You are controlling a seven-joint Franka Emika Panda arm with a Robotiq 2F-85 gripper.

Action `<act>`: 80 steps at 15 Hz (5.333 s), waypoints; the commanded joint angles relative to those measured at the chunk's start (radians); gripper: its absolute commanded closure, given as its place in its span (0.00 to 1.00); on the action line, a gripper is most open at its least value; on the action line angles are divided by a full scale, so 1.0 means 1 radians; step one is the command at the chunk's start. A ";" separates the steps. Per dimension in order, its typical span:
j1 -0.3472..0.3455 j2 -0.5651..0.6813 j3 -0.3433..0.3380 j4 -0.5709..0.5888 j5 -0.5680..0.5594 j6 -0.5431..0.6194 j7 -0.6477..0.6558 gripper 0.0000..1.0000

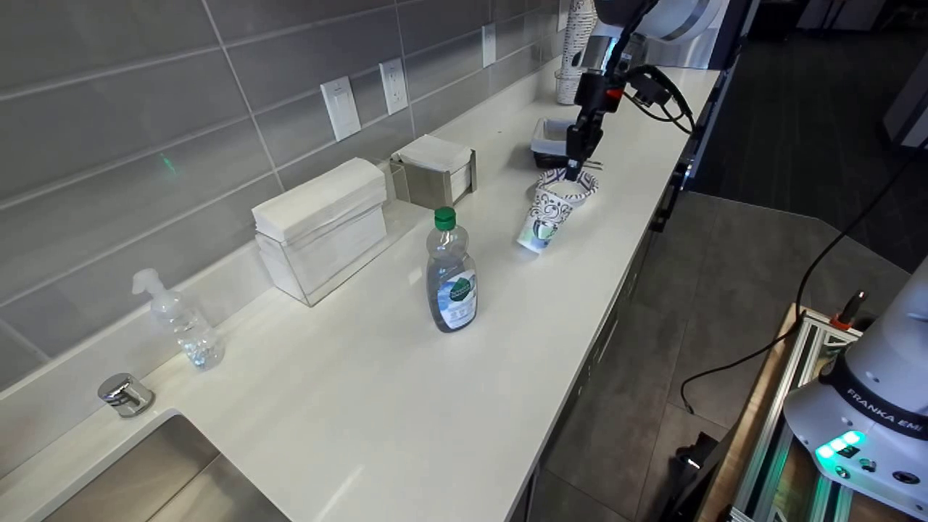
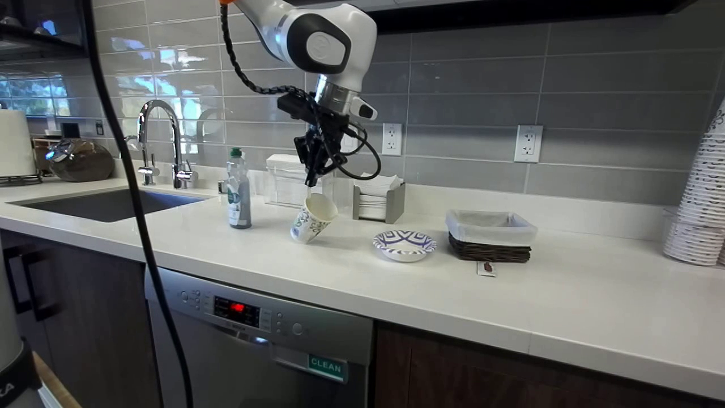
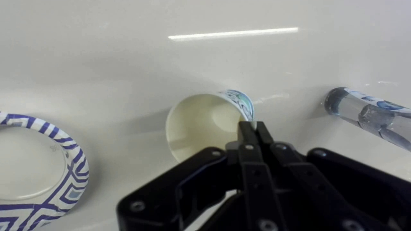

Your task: Put the spoon in the cup inside the bowl

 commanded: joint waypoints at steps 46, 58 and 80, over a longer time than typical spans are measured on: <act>0.008 -0.217 0.086 0.104 -0.566 -0.397 0.486 0.99; 0.006 -0.154 0.072 -0.137 -1.082 0.087 0.420 0.99; -0.036 0.015 0.045 -0.236 -1.555 0.543 0.851 0.99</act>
